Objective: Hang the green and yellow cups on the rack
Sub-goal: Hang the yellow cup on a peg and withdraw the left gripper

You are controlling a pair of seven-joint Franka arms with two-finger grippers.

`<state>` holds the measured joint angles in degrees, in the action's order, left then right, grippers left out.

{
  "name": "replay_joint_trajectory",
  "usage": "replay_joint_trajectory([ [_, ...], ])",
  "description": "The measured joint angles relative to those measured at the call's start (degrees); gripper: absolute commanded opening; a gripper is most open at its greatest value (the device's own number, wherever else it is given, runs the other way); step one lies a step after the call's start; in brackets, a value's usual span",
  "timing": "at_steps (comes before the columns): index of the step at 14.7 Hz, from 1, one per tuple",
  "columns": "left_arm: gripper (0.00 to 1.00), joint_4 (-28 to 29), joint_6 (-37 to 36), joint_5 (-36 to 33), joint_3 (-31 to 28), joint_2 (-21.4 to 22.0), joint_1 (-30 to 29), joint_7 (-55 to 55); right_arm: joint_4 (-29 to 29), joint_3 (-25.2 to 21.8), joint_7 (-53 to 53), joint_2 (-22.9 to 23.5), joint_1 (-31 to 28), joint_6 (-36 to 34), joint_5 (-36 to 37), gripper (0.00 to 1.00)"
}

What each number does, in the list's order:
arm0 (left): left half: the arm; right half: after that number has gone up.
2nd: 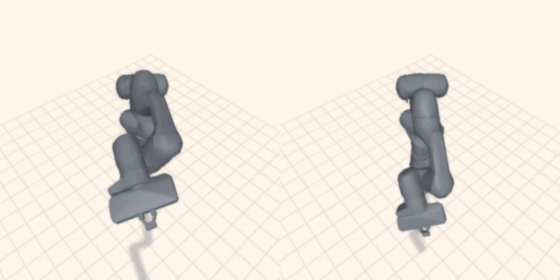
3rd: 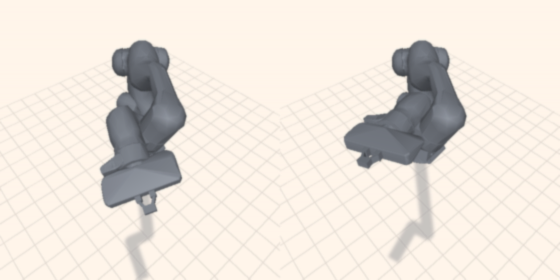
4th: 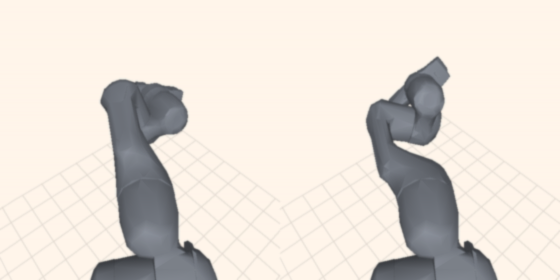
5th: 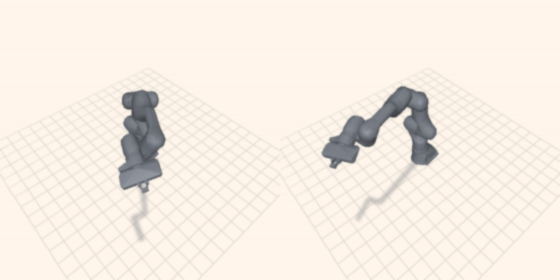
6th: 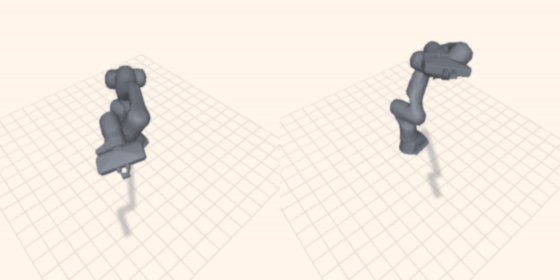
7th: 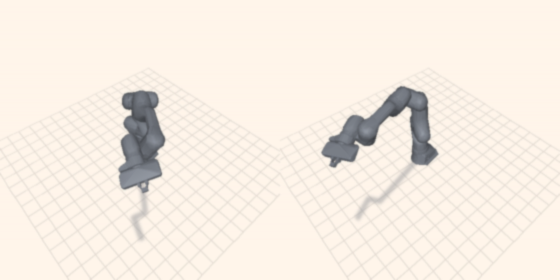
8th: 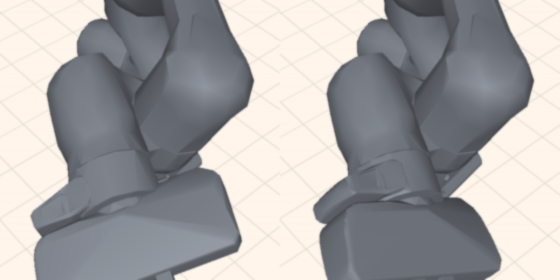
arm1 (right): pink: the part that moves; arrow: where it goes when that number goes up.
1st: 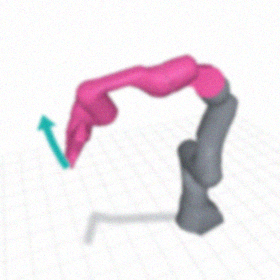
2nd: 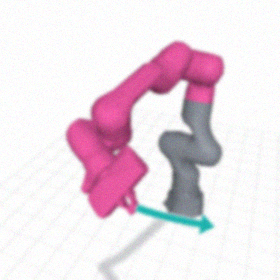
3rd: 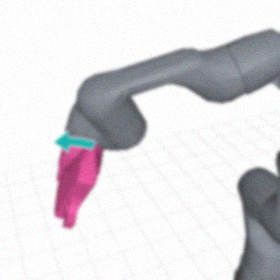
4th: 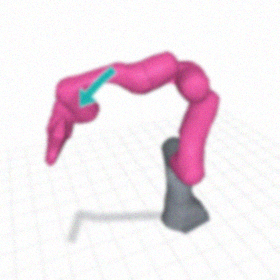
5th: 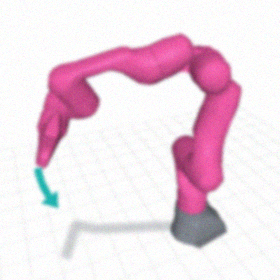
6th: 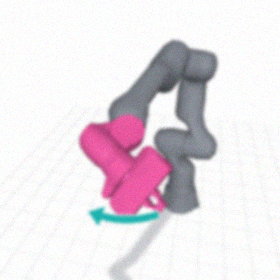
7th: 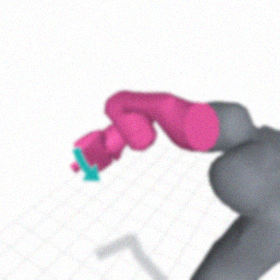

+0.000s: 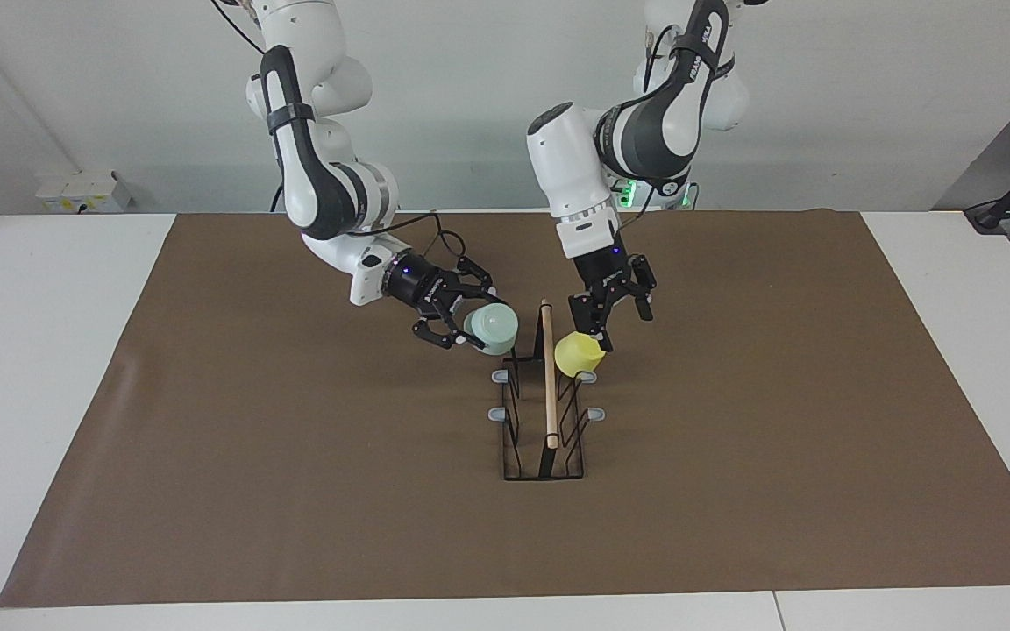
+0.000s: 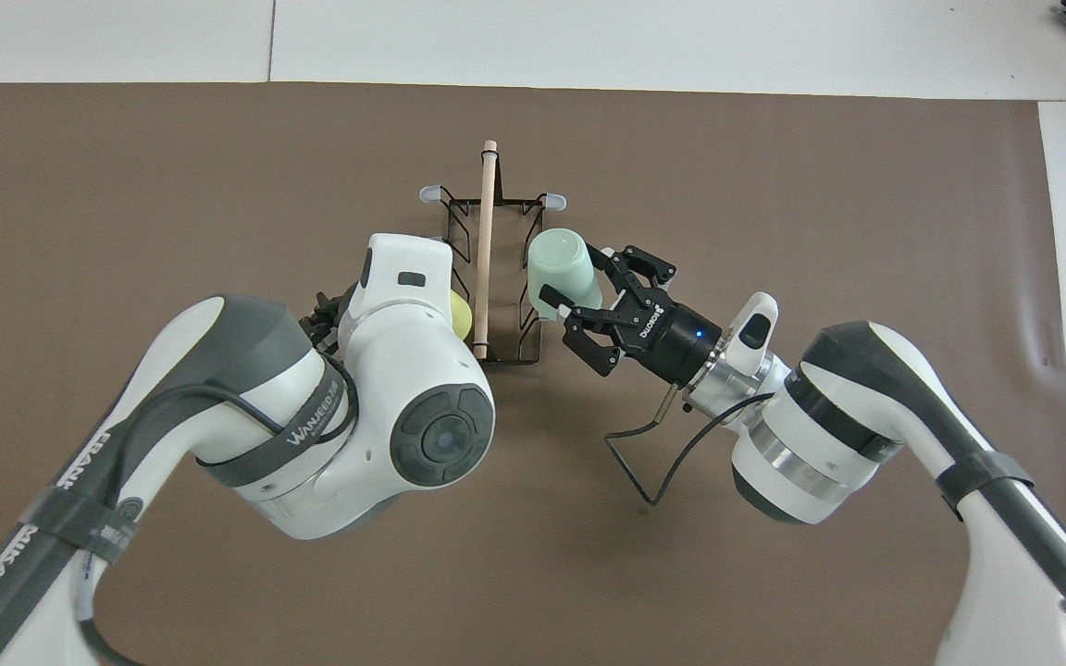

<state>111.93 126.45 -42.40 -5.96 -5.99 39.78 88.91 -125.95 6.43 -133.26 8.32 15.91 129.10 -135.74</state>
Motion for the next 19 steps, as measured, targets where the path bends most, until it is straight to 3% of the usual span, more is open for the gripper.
replay_joint_trajectory([
  [6,1.00,0.0,0.0,4.5,-0.3,0.8,-7.6,-18.2,0.0,0.0,-2.3,1.5,1.6,-0.7,-0.5,0.00],
  [13,1.00,0.0,0.3,10.8,-0.3,1.8,-16.0,-34.1,-0.1,-0.3,-9.1,6.9,1.2,-4.2,-1.2,0.00],
  [15,1.00,0.0,0.3,13.6,-0.3,2.7,-18.4,-39.7,-0.3,-0.3,-9.1,7.2,1.2,-4.1,-1.2,1.00],
  [19,1.00,-0.1,0.3,21.3,-0.4,4.5,-24.4,-53.1,-0.5,-0.3,-9.1,7.2,1.2,-4.1,-1.2,1.00],
])
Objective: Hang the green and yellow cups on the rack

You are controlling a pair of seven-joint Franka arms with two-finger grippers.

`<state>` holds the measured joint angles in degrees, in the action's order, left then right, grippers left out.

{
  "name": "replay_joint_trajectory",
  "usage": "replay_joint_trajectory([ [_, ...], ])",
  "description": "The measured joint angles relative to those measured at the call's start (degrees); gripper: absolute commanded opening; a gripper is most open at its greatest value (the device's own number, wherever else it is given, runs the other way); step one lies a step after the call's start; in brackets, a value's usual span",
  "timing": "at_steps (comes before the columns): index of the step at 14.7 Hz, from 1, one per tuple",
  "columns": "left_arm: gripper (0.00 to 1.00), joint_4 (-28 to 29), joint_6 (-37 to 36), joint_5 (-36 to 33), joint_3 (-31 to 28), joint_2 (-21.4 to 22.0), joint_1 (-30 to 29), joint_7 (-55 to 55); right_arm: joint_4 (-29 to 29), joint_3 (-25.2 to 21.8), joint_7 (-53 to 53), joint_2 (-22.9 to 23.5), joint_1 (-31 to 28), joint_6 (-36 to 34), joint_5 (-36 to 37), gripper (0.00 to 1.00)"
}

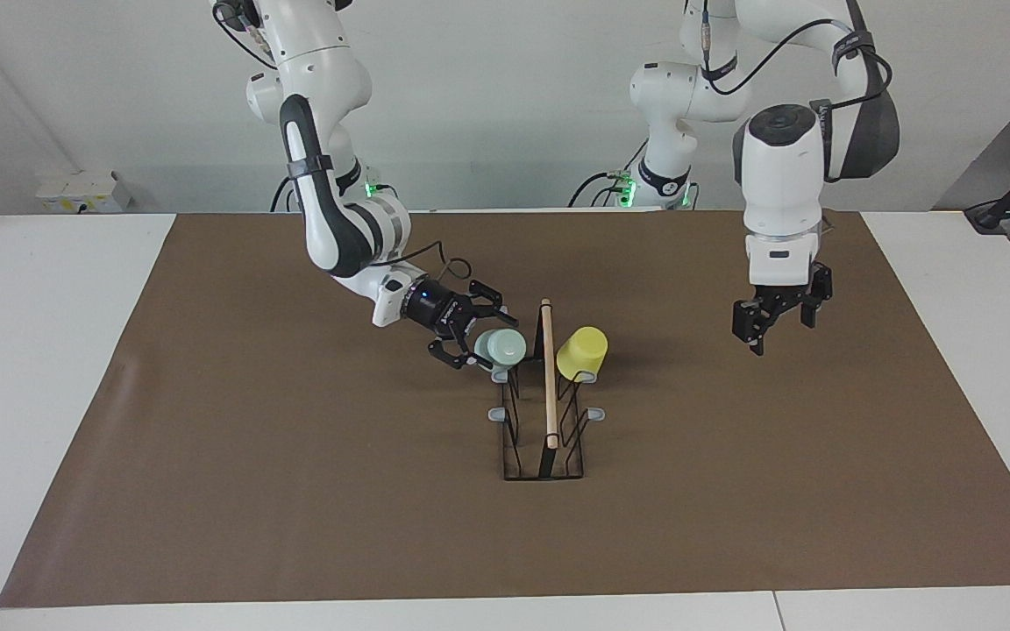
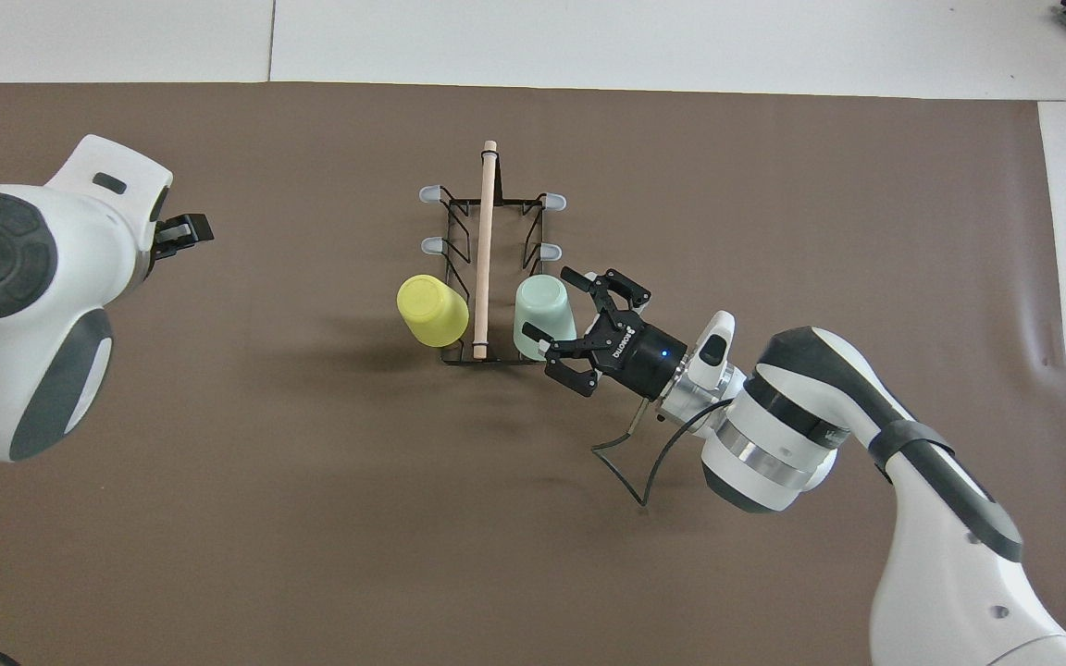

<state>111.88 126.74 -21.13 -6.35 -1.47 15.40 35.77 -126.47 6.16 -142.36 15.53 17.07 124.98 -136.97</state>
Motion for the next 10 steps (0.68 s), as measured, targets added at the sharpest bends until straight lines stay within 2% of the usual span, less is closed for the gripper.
replay_joint_trajectory([
  [5,1.00,-1.6,-2.0,15.2,-0.1,2.1,-7.5,-22.6,0.2,0.0,-0.2,-1.0,-0.1,2.1,0.0,1.00],
  [8,1.00,-6.9,-11.0,22.0,-0.2,2.1,-10.4,-37.4,0.4,-0.1,-0.1,-5.4,-0.3,8.4,0.9,1.00],
  [10,1.00,-9.9,-15.8,22.9,-0.2,2.1,-10.9,-42.1,0.3,-0.1,0.7,-7.9,-1.0,10.8,4.7,1.00],
])
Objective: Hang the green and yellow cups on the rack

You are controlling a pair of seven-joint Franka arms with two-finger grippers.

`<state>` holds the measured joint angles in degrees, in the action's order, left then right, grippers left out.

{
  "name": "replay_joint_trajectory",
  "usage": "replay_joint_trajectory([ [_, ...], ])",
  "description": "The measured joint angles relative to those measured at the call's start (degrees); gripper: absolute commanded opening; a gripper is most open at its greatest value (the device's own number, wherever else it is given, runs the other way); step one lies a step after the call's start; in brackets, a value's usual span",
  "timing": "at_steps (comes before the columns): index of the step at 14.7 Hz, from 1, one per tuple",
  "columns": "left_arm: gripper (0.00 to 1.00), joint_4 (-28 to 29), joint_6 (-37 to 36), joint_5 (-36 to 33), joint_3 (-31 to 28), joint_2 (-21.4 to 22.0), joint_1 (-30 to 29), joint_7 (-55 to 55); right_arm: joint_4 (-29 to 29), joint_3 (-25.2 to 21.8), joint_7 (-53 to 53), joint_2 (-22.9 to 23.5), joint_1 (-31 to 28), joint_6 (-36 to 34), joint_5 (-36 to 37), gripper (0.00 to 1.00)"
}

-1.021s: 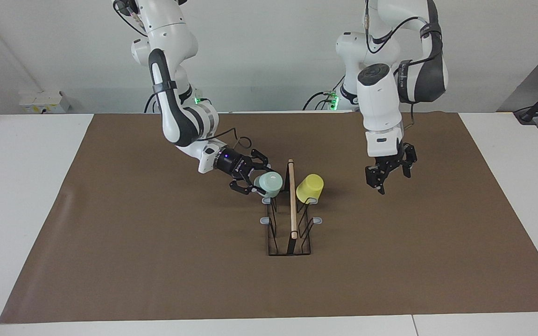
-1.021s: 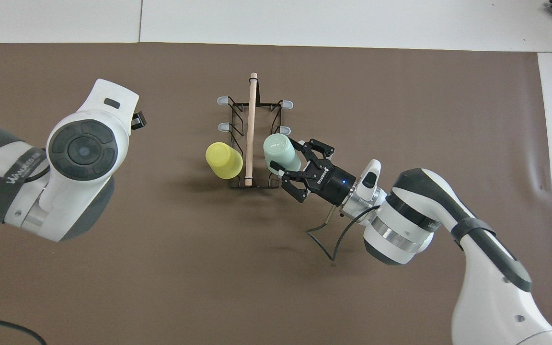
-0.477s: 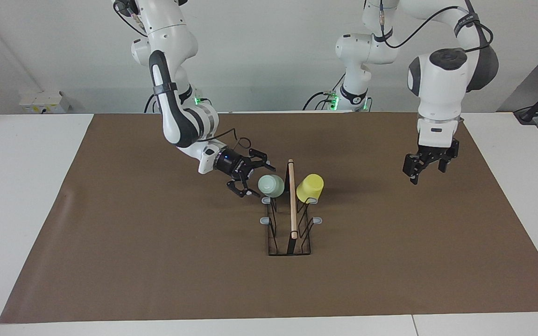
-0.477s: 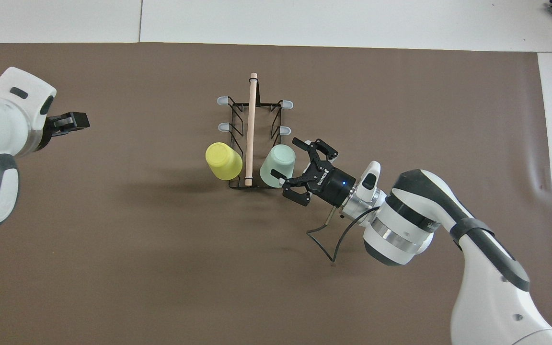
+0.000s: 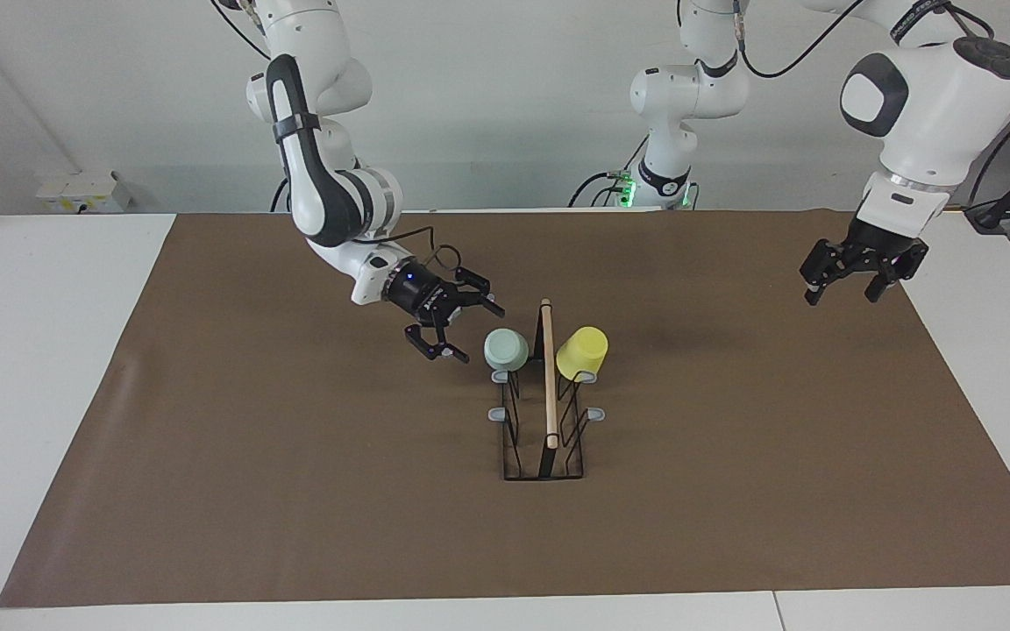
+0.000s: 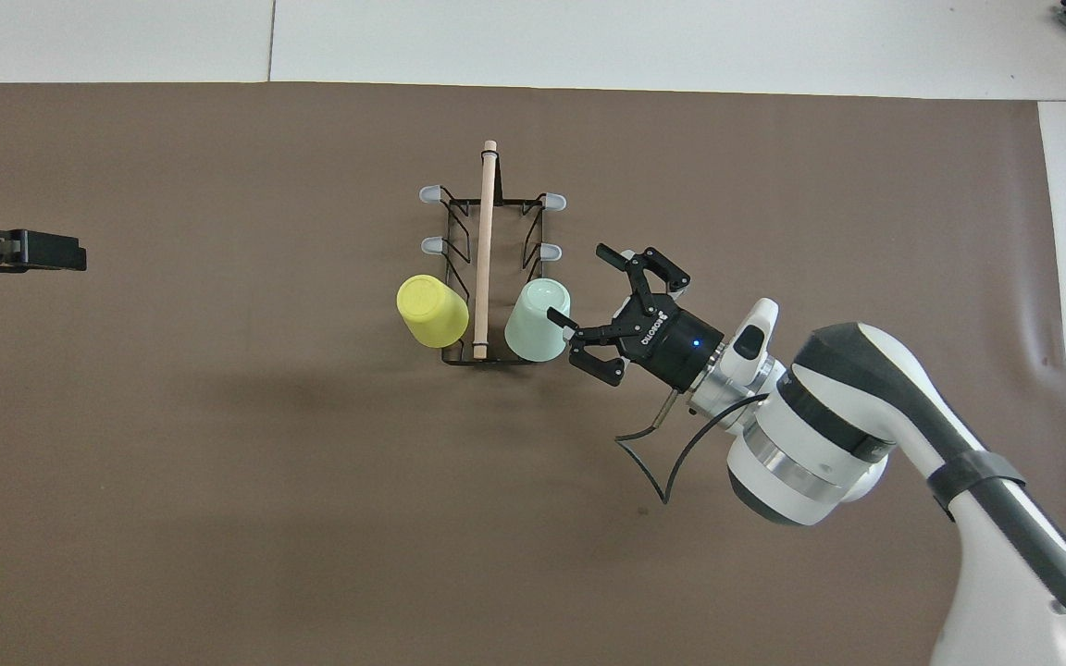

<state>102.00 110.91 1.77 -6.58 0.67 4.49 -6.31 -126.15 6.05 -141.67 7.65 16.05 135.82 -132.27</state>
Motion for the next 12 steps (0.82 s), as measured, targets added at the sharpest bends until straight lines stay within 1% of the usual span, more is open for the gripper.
replay_joint_trajectory([
  [2,1.00,-2.9,-4.7,0.1,0.6,0.0,0.1,-1.3,0.0,-0.1,0.8,-1.0,-2.7,0.5,7.3,1.00],
  [4,1.00,-5.4,-9.0,0.1,1.6,0.0,0.8,-1.7,0.0,-0.2,1.4,-1.1,-6.7,0.5,15.9,1.00],
  [7,1.00,-7.6,-14.3,0.1,3.5,0.2,2.0,-1.7,0.6,-0.3,1.8,-1.1,-12.4,0.1,28.5,1.00],
  [9,1.00,-8.1,-16.7,0.1,6.7,0.9,0.7,-1.7,1.4,-0.4,2.1,-1.1,-15.9,0.1,37.3,1.00],
  [11,1.00,-8.1,-18.3,0.1,10.5,1.4,-2.4,-1.7,2.5,-0.5,3.1,-0.7,-19.2,0.1,46.3,1.00],
  [12,1.00,-8.0,-18.7,0.1,11.2,1.5,-3.2,-1.7,3.3,-0.5,4.3,-0.3,-20.7,0.1,50.9,1.00],
])
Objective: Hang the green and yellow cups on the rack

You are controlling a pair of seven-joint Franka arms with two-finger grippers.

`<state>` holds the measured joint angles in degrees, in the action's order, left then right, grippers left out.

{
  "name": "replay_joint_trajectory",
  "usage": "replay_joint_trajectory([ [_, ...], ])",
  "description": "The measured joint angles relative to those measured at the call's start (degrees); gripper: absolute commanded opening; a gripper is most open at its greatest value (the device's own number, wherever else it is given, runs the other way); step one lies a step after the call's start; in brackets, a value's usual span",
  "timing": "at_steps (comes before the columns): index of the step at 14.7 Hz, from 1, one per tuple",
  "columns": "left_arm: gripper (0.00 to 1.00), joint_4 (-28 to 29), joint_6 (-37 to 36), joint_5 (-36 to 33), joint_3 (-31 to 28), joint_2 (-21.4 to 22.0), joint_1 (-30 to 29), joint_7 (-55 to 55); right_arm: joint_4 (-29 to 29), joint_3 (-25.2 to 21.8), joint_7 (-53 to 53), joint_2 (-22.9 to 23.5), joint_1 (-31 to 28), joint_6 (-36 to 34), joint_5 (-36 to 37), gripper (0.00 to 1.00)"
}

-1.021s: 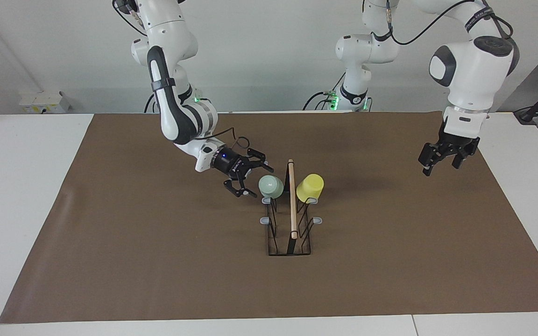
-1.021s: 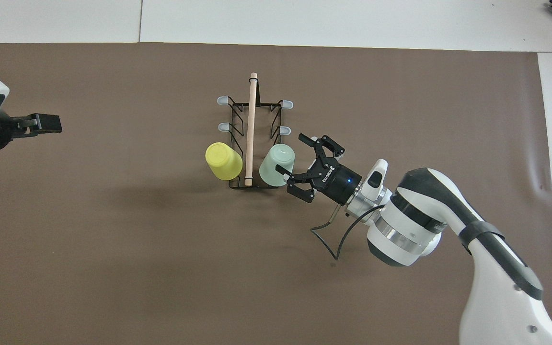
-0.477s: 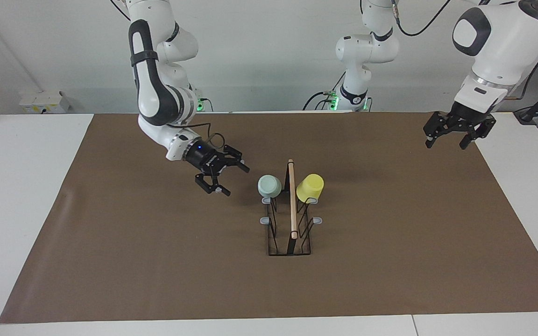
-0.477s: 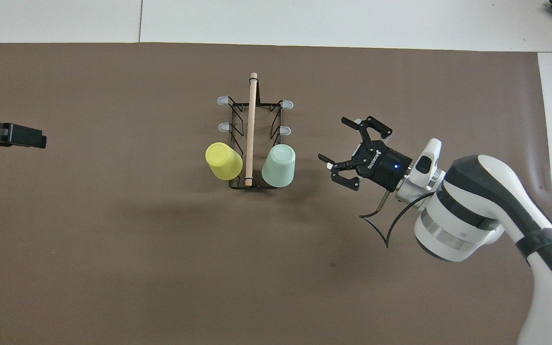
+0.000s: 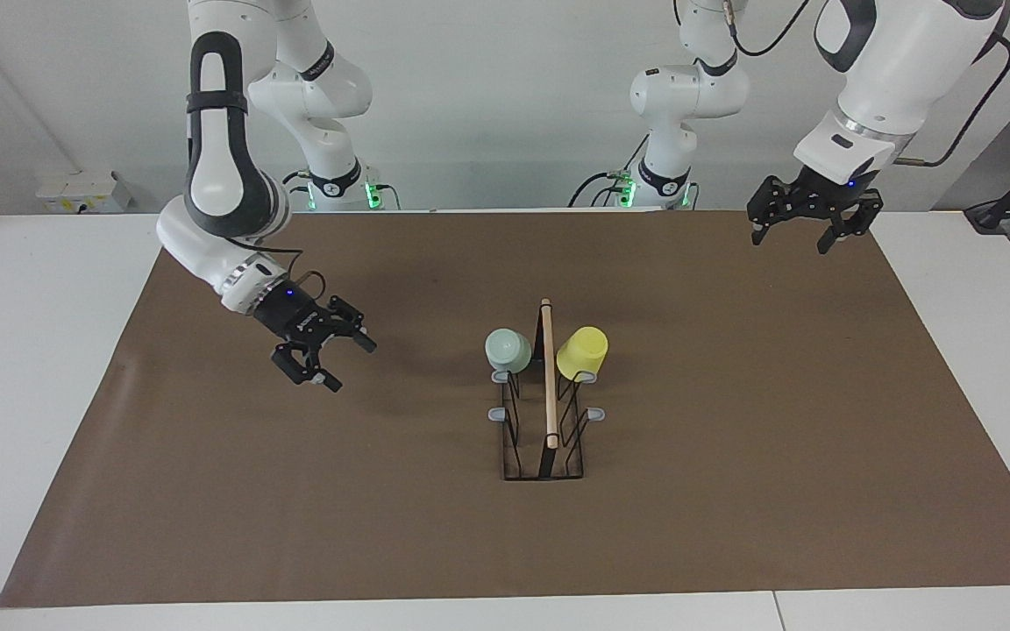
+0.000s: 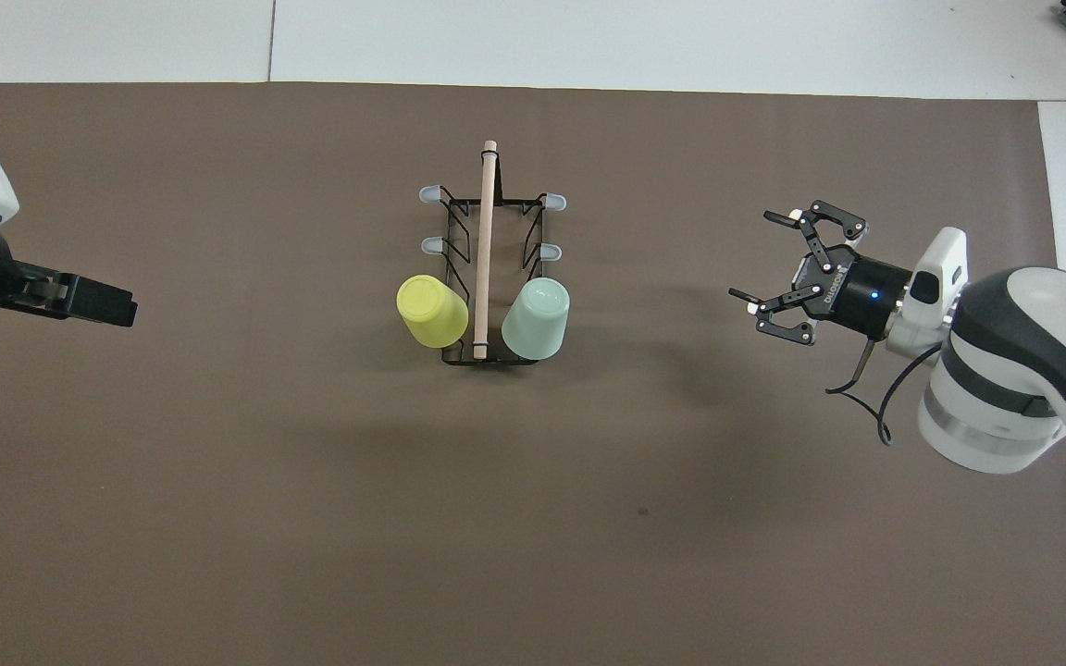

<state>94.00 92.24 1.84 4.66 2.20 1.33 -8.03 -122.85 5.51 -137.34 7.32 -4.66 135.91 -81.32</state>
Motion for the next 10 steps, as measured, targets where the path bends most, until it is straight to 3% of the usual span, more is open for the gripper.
replay_joint_trajectory([
  [6,1.00,1.0,-0.6,-0.1,0.5,0.2,-0.8,0.0,7.6,-0.3,7.5,3.3,-6.5,1.8,27.3,1.00],
  [10,1.00,0.4,-0.9,-2.3,0.4,0.2,-1.1,0.0,10.4,-0.1,20.3,4.4,-6.9,5.8,44.4,1.00],
])
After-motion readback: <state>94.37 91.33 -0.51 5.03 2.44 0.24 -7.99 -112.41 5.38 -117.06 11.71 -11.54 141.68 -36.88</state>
